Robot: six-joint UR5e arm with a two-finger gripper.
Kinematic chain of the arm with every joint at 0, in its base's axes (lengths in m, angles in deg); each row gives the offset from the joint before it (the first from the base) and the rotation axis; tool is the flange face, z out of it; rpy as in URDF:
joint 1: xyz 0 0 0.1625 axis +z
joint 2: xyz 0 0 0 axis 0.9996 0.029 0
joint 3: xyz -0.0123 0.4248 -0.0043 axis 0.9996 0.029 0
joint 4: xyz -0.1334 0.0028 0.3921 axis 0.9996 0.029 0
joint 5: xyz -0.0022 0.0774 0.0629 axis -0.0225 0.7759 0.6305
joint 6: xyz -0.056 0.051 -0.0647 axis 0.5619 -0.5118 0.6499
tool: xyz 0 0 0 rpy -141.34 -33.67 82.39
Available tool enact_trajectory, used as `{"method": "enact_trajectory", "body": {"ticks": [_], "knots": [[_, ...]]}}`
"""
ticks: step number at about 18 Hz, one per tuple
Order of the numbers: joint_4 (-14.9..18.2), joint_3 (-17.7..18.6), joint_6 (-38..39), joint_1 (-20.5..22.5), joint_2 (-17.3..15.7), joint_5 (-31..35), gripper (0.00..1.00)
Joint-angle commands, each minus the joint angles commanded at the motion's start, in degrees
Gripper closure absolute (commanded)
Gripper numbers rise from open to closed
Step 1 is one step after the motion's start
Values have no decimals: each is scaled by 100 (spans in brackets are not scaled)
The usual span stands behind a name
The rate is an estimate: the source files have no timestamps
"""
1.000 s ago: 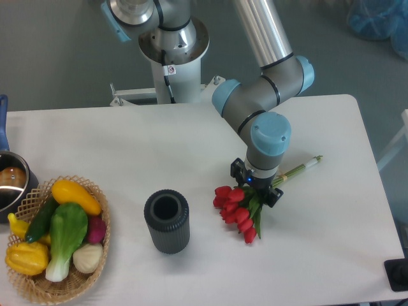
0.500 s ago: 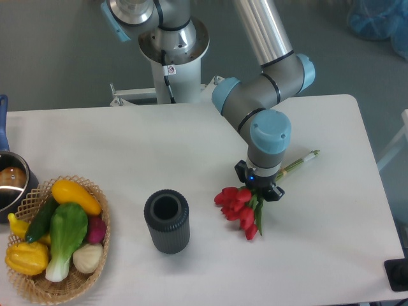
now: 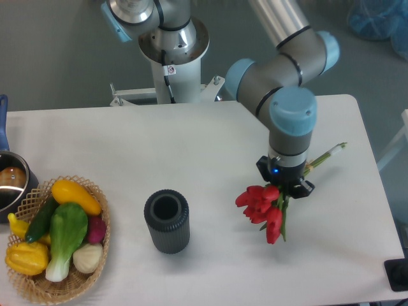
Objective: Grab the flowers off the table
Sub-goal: 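Lift the grasped tulips up off the table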
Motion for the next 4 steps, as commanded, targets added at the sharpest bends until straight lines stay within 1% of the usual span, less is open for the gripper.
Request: {"method": "enact_trajectory", "body": {"ticks": [4], "knots": [[0, -35, 9, 53, -53, -9, 100]]}}
